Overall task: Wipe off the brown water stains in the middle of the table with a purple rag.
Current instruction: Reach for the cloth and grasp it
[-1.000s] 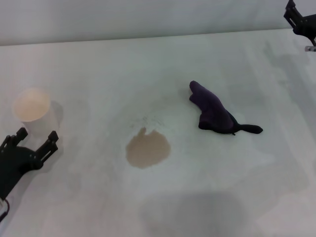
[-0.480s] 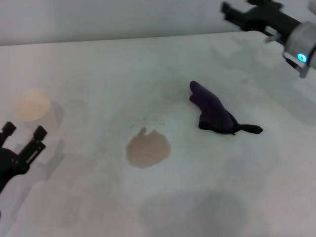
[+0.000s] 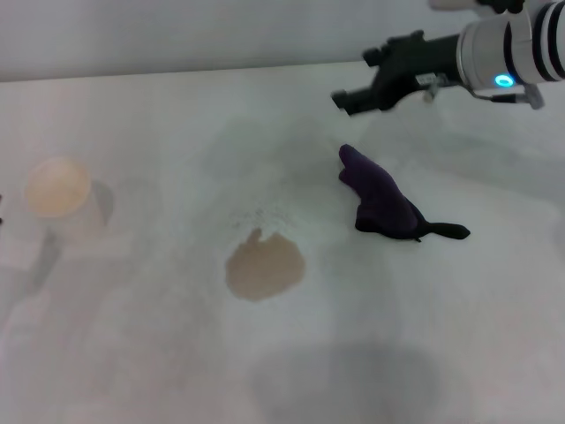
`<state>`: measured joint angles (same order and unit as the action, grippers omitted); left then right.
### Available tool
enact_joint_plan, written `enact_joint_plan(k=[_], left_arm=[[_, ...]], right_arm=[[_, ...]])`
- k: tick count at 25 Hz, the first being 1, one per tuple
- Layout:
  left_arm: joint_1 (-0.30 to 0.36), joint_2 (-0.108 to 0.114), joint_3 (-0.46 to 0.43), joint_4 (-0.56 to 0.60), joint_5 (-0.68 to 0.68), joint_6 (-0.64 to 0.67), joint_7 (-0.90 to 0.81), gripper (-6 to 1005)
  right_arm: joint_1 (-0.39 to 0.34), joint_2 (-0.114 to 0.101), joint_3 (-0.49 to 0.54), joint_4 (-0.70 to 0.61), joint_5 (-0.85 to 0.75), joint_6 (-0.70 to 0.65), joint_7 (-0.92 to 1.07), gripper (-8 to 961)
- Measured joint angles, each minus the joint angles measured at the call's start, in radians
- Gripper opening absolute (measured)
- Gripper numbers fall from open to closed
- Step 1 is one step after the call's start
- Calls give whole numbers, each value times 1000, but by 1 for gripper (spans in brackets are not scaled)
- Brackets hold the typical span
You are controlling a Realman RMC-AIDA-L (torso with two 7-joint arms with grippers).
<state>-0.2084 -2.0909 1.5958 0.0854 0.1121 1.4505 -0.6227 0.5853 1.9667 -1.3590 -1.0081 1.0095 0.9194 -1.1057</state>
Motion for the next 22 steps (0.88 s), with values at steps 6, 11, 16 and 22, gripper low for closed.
enact_joint_plan(k=[6, 11, 16, 22], left_arm=[[0, 5, -1, -7, -95, -5, 4, 888], [0, 6, 0, -6, -156, -6, 53, 888], [-9, 7, -1, -2, -228, -7, 90, 887], [-37, 8, -1, -9, -253, -25, 92, 887]], right_arm=[[-129, 47, -41, -270, -329, 132, 159, 847], [-201, 46, -49, -305, -307, 161, 207, 845], [-203, 46, -53, -242, -243, 164, 237, 842], [-141, 46, -34, -108, -213, 158, 240, 839]])
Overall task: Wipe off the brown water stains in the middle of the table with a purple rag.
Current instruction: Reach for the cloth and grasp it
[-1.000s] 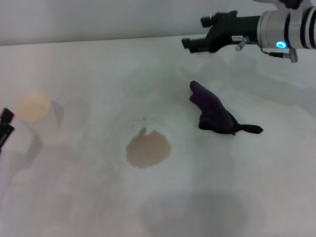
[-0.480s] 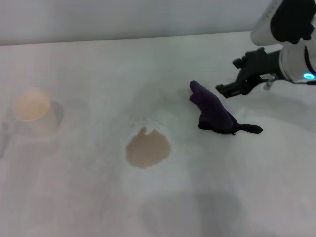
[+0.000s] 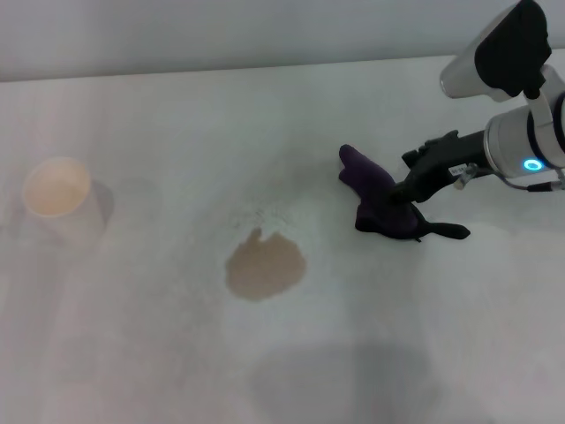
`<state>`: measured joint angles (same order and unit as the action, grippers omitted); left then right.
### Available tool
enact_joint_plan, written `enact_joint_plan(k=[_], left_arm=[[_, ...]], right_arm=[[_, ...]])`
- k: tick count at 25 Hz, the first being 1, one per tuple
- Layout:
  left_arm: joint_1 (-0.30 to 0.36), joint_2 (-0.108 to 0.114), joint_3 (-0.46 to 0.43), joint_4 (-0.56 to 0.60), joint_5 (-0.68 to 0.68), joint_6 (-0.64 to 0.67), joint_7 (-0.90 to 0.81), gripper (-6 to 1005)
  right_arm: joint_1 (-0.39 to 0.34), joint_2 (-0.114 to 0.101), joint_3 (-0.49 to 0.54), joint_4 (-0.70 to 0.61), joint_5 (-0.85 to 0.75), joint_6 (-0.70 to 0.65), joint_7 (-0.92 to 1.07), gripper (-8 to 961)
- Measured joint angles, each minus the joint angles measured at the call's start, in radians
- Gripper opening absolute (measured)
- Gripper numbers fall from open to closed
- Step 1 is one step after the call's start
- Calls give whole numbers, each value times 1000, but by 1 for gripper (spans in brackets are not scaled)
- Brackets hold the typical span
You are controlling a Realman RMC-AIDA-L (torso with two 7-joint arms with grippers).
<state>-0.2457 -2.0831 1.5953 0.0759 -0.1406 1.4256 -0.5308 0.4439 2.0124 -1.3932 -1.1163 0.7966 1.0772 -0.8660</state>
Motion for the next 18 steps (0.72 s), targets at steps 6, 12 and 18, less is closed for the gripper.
enact_joint_plan(k=[6, 12, 18], left_arm=[[-15, 0, 0, -1, -1, -18, 0, 887], [-15, 0, 0, -1, -1, -18, 0, 888], [-13, 0, 0, 1, -1, -18, 0, 888]], right_arm=[[38, 0, 43, 98, 1, -21, -5, 834], [35, 0, 48, 121, -1, -41, -1, 817], [52, -1, 59, 156, -4, -39, 1, 596]])
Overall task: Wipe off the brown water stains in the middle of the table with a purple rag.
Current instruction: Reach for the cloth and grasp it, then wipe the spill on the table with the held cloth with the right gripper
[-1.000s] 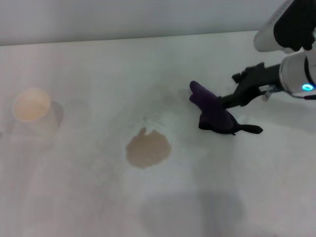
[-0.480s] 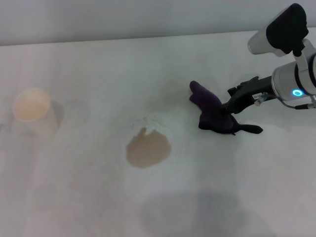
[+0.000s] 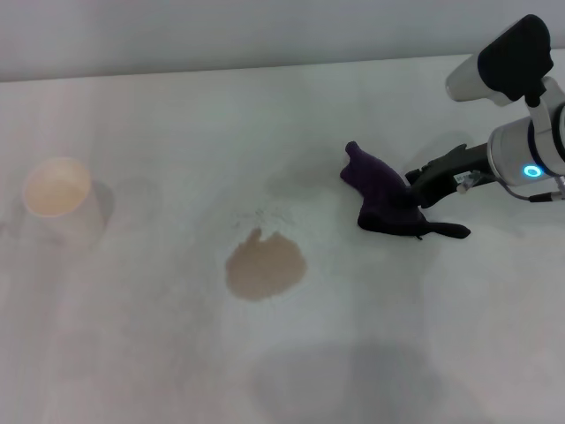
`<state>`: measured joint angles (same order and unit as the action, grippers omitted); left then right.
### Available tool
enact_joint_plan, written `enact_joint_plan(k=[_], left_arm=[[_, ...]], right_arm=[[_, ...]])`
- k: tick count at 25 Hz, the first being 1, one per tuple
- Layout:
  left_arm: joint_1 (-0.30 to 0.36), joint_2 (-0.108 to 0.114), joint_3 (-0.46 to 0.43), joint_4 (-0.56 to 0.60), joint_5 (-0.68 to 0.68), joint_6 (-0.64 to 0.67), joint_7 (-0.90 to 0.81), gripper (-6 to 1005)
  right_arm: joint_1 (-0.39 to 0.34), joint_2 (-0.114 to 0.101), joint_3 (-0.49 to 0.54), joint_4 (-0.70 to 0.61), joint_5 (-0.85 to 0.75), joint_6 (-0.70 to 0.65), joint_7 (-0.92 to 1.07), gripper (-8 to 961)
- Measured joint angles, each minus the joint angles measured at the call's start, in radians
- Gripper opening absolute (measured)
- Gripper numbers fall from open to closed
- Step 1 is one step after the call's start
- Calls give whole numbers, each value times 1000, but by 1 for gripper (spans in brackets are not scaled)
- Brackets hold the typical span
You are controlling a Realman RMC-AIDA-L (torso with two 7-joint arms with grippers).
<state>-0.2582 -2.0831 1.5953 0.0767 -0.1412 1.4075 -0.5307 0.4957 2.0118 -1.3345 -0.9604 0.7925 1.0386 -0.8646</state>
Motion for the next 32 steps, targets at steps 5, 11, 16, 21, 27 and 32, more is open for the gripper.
enact_joint_plan(k=[5, 11, 16, 21, 27, 32], left_arm=[[-2, 0, 0, 3, 0, 0, 0, 888], [-3, 0, 0, 6, 0, 0, 0, 887], [-3, 0, 0, 6, 0, 1, 0, 887], [-6, 1, 0, 5, 0, 1, 0, 887], [-27, 1, 0, 9, -1, 1, 0, 888], [-50, 2, 0, 3, -2, 1, 0, 888]], right_arm=[[20, -1, 0, 15, 3, 14, -6, 394], [29, 2, -7, 16, 6, 20, -21, 150], [28, 0, -12, 3, 70, 65, -82, 116], [35, 5, -70, -53, 200, 182, -206, 83], [82, 13, -409, -60, 266, 71, -204, 77], [113, 15, -644, -54, 296, -88, -200, 74]])
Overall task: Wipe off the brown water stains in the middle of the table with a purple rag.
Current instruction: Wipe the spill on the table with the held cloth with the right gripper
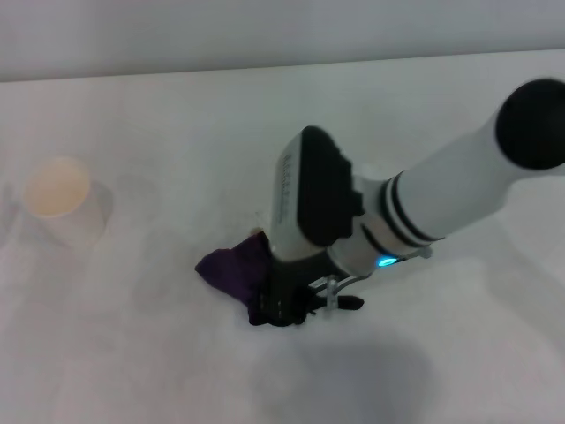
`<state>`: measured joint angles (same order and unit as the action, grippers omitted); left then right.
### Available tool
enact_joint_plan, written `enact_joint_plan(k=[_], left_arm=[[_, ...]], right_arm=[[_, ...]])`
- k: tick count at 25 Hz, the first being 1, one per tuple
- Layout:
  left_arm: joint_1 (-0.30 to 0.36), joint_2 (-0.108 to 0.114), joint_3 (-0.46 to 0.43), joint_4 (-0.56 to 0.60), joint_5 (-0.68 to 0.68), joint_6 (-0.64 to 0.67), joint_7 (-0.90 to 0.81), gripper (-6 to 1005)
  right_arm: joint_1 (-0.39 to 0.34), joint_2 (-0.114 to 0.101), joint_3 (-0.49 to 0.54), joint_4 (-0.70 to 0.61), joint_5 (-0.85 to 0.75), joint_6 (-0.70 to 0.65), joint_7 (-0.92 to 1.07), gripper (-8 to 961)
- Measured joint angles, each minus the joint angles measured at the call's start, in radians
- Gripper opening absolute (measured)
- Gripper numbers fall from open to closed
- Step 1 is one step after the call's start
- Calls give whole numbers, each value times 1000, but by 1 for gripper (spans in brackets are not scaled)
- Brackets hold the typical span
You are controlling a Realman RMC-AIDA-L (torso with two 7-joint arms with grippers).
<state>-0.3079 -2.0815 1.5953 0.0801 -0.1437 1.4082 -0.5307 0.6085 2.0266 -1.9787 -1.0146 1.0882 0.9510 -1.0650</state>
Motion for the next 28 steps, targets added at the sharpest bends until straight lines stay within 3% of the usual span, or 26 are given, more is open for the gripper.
enact_joint_plan(k=[4, 8, 15, 20, 28], left_arm=[[-6, 0, 0, 5, -1, 0, 0, 887], [-6, 0, 0, 5, -3, 0, 0, 887], [-8, 0, 0, 6, -4, 0, -1, 887], [-9, 0, 0, 6, -7, 0, 0, 887], [-19, 1, -1, 6, -8, 0, 0, 887]], right_arm=[[16, 1, -62, 13, 6, -69, 1, 72], [16, -2, -52, 37, -8, -148, 1, 71], [42, -5, 66, 143, -159, -267, 63, 68], [41, -9, 132, 132, -182, -206, 68, 65], [40, 1, -96, -58, -101, -14, 68, 68]])
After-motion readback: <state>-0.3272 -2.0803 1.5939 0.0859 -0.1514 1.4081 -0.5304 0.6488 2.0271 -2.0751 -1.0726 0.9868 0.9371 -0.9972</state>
